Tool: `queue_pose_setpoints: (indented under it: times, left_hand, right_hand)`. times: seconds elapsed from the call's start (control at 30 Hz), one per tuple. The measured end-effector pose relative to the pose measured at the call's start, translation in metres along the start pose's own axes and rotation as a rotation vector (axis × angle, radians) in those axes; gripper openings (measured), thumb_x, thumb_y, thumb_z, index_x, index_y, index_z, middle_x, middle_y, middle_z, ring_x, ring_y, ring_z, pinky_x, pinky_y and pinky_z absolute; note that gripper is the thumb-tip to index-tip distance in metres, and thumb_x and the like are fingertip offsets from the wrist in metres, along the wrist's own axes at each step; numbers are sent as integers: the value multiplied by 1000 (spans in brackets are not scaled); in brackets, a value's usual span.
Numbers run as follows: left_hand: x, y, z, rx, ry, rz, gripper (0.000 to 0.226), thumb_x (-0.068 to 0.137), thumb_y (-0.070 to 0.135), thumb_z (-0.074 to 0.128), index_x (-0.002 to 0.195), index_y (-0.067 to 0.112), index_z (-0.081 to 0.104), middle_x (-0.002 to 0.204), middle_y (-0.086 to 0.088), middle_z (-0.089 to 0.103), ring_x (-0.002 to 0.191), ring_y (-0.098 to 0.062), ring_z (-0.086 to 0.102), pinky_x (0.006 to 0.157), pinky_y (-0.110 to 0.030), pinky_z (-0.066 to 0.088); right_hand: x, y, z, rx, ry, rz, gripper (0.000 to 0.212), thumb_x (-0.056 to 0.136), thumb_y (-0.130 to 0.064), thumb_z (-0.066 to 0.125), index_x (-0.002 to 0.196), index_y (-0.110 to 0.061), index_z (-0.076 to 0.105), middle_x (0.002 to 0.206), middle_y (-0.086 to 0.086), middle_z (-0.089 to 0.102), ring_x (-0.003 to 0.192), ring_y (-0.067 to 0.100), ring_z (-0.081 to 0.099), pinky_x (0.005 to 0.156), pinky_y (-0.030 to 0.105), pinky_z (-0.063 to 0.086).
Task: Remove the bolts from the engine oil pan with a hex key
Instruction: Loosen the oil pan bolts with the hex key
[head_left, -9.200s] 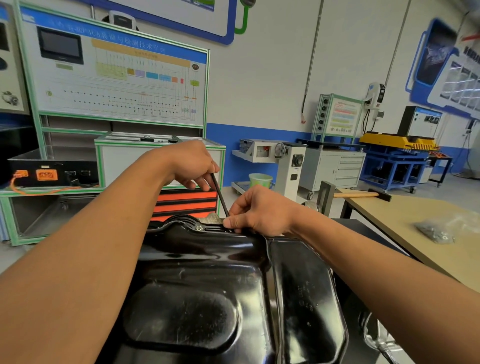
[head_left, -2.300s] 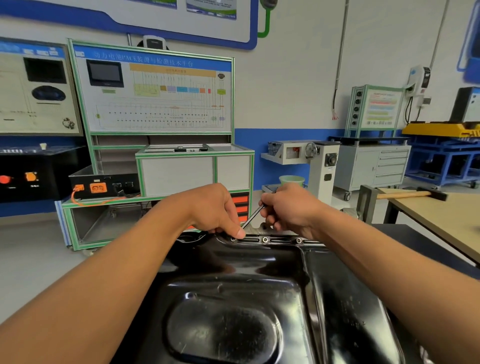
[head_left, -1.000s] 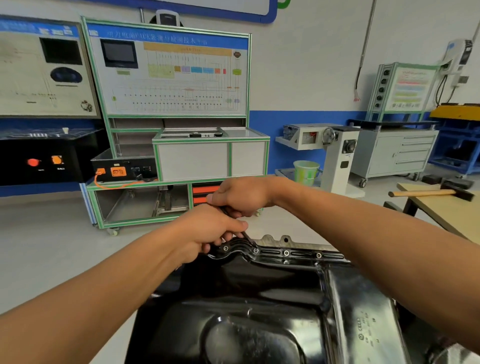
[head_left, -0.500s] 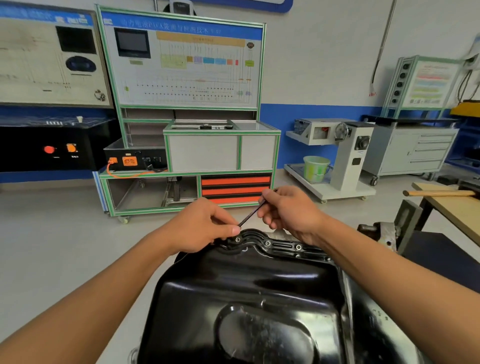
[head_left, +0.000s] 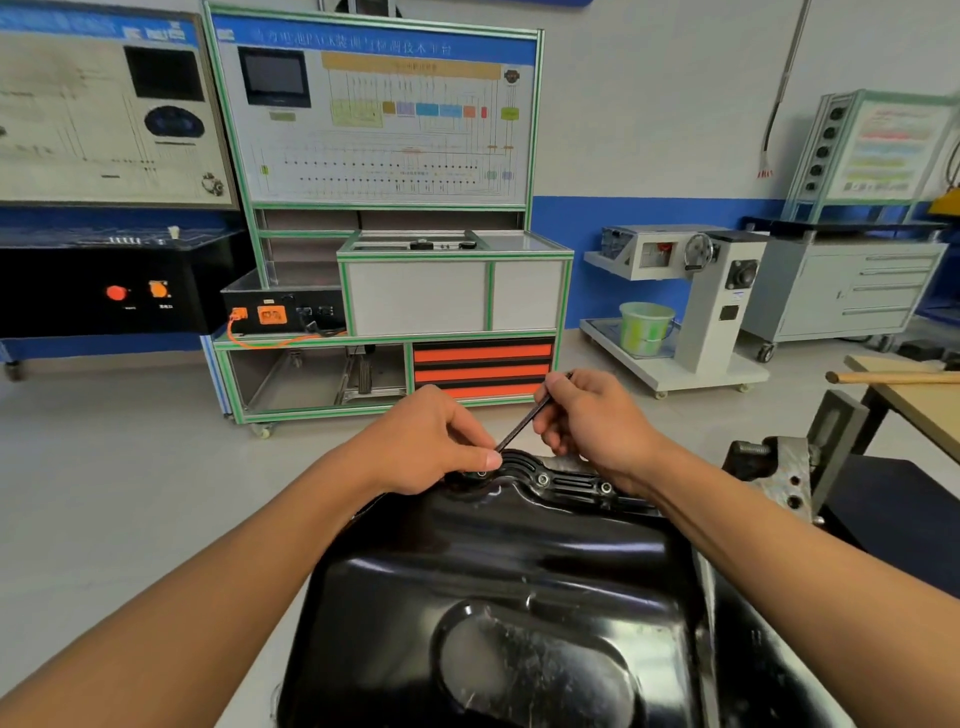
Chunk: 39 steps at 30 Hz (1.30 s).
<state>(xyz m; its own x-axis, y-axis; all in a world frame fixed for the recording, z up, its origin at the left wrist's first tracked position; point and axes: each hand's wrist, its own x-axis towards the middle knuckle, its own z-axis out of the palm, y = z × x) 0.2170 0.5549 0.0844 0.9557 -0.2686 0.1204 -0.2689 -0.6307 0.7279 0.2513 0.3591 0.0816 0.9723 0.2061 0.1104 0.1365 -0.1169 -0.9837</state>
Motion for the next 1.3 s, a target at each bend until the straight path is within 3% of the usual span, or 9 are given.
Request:
queue_pose_setpoints:
  times: [0.1, 0.2, 0.33, 0.5, 0.8, 1.03, 1.3]
  left_hand:
    - [3, 3, 1, 41, -35, -1, 2, 80, 27, 82, 82, 28, 81, 76, 15, 75, 75, -1, 69, 72, -15, 53]
    - [3, 4, 2, 33, -56, -1, 4, 81, 26, 81, 80, 30, 81, 76, 17, 75, 73, 2, 68, 64, -8, 47]
    - [2, 1, 0, -4, -60, -20, 13, 81, 25, 81, 74, 36, 80, 78, 16, 76, 76, 2, 69, 71, -13, 47]
    - [-1, 0, -3, -26, -71, -33, 20, 80, 26, 81, 68, 41, 78, 77, 14, 76, 74, 2, 69, 64, -7, 47]
    - [-7, -5, -4, -70, -17, -44, 22, 79, 20, 82, 66, 38, 79, 74, 7, 77, 68, 0, 68, 68, -18, 49]
    - [-9, -4, -3, -41, 0, -90, 6, 79, 22, 82, 75, 26, 82, 74, 9, 76, 73, -7, 70, 80, -28, 56]
    - [-11, -5, -2, -63, 29, -135, 5, 78, 22, 83, 75, 19, 82, 71, 4, 76, 69, -8, 67, 76, -31, 55]
  right_hand:
    - [-4, 6, -7, 25, -10, 39, 32, 109, -21, 37, 84, -9, 53, 53, 2, 60, 39, 12, 45, 39, 22, 34]
    - [-8, 8, -11, 45, -15, 60, 32, 109, -21, 39, 84, -9, 54, 53, 3, 61, 37, 12, 44, 35, 20, 32]
    - [-15, 4, -16, 28, -32, 104, 29, 108, -20, 42, 85, -7, 54, 55, 3, 63, 35, 9, 42, 31, 18, 29]
    - [-24, -5, -17, -39, -41, 125, 28, 108, -18, 42, 85, -6, 52, 60, 5, 66, 37, 9, 43, 32, 18, 30]
    - [12, -51, 10, -407, -178, 92, 32, 105, -9, 36, 79, -6, 55, 62, 6, 57, 43, 12, 44, 35, 18, 30]
    - [34, -69, 28, -640, -316, 92, 30, 105, -13, 37, 82, -8, 55, 61, 4, 54, 40, 10, 43, 38, 19, 34]
    - [45, -79, 52, -792, -467, 40, 31, 107, -17, 37, 80, -11, 52, 60, 4, 49, 40, 10, 39, 39, 20, 30]
